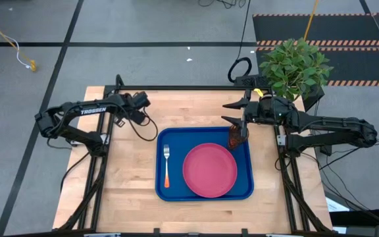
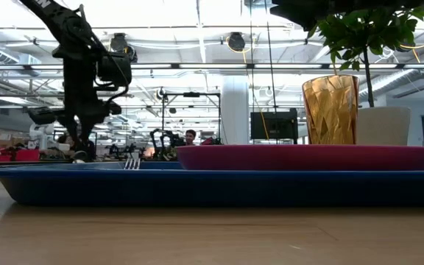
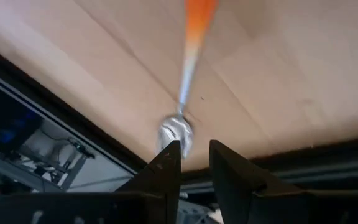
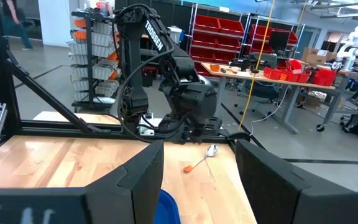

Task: Pick and place plate/cup/fork/spoon on tray
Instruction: Put the orange spoon on the blue tray between the orange fork and pink plate

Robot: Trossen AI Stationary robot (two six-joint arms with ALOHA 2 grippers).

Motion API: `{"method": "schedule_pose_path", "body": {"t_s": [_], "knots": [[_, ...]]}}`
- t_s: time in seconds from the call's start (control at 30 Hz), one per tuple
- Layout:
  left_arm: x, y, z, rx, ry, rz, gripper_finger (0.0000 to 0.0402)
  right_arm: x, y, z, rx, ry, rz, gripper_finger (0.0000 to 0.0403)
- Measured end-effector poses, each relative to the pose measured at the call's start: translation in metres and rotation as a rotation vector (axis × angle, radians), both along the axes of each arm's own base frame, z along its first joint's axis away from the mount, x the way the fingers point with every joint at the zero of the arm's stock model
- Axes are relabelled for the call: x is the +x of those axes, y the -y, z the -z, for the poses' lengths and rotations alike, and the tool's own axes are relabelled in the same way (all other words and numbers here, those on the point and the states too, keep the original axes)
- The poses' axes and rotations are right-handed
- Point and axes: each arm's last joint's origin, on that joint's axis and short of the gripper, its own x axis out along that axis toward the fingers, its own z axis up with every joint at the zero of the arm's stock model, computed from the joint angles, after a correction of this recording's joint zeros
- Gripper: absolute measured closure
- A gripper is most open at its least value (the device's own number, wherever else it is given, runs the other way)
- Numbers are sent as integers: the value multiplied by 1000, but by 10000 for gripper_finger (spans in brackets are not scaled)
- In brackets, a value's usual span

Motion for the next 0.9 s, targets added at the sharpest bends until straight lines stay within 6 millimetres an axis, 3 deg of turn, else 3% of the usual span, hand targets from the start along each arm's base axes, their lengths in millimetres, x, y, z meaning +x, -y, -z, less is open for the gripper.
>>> {"method": "schedule_pose_path", "body": {"t_s": [0.3, 0.77, 0.9], "knots": [[2, -6, -2, 69, 22, -17, 314, 0, 0, 0, -26, -4, 0, 211], [6, -8, -3, 81, -49, 154, 314, 0, 0, 0, -26, -4, 0, 211], [9, -10, -4, 114, 17, 97, 314, 0, 0, 0, -31, -5, 0, 211]]}}
